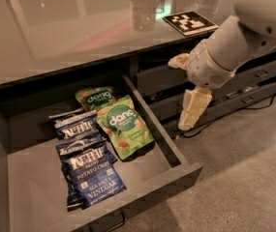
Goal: Pick green rice chip bag from top drawer and place on counter
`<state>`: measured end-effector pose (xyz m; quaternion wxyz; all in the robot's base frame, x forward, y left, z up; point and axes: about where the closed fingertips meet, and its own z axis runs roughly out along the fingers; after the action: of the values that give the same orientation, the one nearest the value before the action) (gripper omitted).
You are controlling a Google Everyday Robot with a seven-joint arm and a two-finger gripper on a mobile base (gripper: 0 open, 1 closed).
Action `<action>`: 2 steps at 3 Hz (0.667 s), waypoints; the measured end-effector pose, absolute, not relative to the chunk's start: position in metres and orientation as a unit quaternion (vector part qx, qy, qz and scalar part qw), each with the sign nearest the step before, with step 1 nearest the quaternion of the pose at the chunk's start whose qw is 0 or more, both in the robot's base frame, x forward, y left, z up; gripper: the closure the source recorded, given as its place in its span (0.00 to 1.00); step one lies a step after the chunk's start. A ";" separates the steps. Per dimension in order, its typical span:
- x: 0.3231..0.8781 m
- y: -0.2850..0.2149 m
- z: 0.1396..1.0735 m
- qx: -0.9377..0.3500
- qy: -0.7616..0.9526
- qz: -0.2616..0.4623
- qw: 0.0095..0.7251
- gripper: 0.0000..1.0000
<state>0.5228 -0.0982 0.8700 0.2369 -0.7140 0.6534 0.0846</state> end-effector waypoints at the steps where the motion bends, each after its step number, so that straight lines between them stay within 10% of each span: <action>1: 0.532 -0.086 0.849 -0.723 0.641 0.105 0.236 0.00; 2: 0.535 -0.083 0.844 -0.724 0.639 0.107 0.238 0.00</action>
Offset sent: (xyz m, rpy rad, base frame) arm 0.0082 0.0103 -0.0170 0.0196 0.0182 0.0323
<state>0.5346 -0.0834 0.8437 0.2375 -0.7239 0.6389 0.1065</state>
